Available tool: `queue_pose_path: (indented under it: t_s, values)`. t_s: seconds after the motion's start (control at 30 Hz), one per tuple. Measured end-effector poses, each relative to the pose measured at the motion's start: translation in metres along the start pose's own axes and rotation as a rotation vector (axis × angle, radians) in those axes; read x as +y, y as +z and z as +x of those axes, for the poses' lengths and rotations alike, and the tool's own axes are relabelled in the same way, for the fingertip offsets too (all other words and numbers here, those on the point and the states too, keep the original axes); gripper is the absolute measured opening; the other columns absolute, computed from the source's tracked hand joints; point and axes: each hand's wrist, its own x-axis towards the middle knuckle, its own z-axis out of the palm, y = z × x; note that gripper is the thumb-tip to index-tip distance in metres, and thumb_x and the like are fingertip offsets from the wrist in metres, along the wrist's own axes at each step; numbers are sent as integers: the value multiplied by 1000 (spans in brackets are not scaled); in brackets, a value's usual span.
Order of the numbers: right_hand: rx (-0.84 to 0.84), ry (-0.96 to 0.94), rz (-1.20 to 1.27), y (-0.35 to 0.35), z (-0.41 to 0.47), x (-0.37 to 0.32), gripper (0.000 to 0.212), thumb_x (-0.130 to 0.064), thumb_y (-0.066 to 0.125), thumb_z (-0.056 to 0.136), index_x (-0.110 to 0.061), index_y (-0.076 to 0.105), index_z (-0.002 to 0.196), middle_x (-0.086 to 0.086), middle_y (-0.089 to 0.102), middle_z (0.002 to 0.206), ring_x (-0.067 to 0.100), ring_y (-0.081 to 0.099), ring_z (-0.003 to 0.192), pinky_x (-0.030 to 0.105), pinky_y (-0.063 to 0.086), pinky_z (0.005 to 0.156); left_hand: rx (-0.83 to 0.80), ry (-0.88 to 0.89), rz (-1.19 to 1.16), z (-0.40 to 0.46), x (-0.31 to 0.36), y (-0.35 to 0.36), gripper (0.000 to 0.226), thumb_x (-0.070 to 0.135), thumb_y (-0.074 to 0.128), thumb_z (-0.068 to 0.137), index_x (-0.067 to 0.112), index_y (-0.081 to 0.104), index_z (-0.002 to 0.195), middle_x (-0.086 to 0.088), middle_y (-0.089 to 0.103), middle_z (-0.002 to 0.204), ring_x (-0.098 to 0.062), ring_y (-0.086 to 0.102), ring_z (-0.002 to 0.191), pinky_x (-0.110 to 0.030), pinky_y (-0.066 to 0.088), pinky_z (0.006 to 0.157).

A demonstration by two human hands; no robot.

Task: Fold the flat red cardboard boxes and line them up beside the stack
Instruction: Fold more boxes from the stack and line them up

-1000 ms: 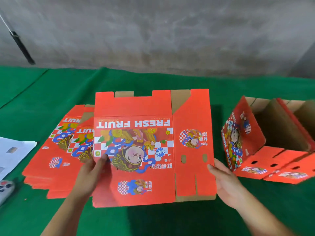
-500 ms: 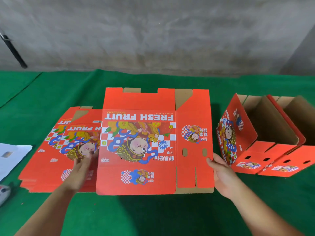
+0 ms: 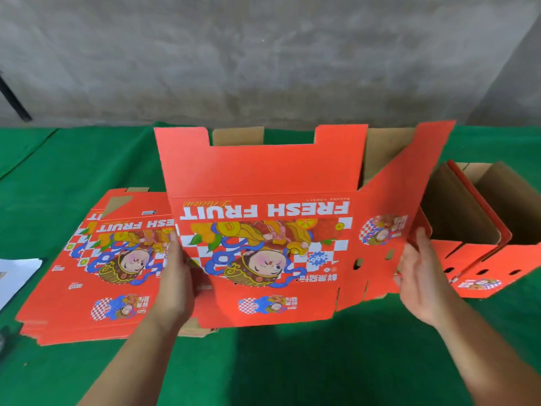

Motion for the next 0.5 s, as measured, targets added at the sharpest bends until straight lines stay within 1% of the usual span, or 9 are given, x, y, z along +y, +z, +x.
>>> queue_pose_path:
  t_s: [0.1, 0.13, 0.17, 0.2, 0.23, 0.27, 0.33, 0.4, 0.5]
  values:
    - [-142, 32, -20, 1, -11, -2, 74, -79, 30, 95, -33, 55, 147, 0, 58, 148, 20, 55, 137, 51, 38, 115, -168, -9, -49, -9, -16, 25, 72, 74, 47, 96, 21, 64, 142, -17, 66, 140, -36, 67, 125, -48, 62, 91]
    - [-163, 75, 4, 5, -15, 0, 75, -78, 52, 87, -21, 69, 133, 12, 64, 139, 22, 67, 122, 46, 52, 104, -242, -39, -70, -14, -22, 35, 73, 73, 48, 98, 20, 60, 147, -17, 61, 147, -36, 62, 133, -50, 57, 101]
    - [-135, 117, 46, 8, -18, 4, 70, -69, 80, 66, -9, 82, 102, 23, 72, 116, 20, 77, 95, 34, 62, 80, -280, -65, -80, -17, -28, 45, 74, 69, 48, 100, 18, 52, 153, -17, 55, 153, -38, 55, 140, -57, 48, 112]
    - [-55, 129, 95, 11, -22, 10, 67, -61, 95, 40, -3, 78, 68, 25, 73, 87, 15, 76, 65, 23, 60, 56, -280, -73, -74, -18, -33, 52, 75, 65, 49, 101, 17, 43, 158, -18, 50, 157, -41, 49, 144, -64, 39, 118]
    - [32, 121, 132, 15, -26, 16, 57, -52, 100, 33, -6, 69, 48, 18, 66, 64, 11, 68, 45, 19, 51, 41, -267, -47, -70, -19, -38, 56, 73, 60, 48, 103, 16, 39, 160, -20, 48, 158, -43, 47, 145, -67, 34, 119]
    - [70, 66, 160, 12, -27, 24, 55, -51, 97, 52, -11, 62, 38, 9, 60, 51, 9, 61, 36, 17, 46, 36, -243, 2, -66, -20, -41, 59, 70, 57, 47, 104, 15, 38, 160, -23, 49, 157, -45, 48, 143, -68, 37, 117]
    - [111, -30, 111, 6, -22, 34, 67, -38, 58, 103, -22, 60, 38, -4, 55, 45, 9, 59, 39, 17, 47, 39, -205, 75, -59, -25, -44, 62, 74, 60, 56, 101, 15, 41, 157, -24, 53, 152, -45, 54, 137, -60, 49, 110]
    - [204, -48, -20, -5, -22, 32, 60, -24, 39, 110, -25, 60, 53, -8, 58, 50, 10, 62, 48, 20, 49, 46, -176, 168, 37, -30, -56, 55, 80, 68, 67, 91, 23, 44, 153, -20, 59, 145, -39, 59, 132, -54, 52, 106]
    - [214, -50, -50, -31, -30, 23, 34, -7, 47, 106, -20, 51, 75, -4, 65, 63, 12, 64, 60, 24, 51, 56, -133, 312, 408, -33, -79, 44, 71, 65, 68, 84, 50, 38, 147, -9, 53, 144, -32, 53, 136, -56, 42, 115]
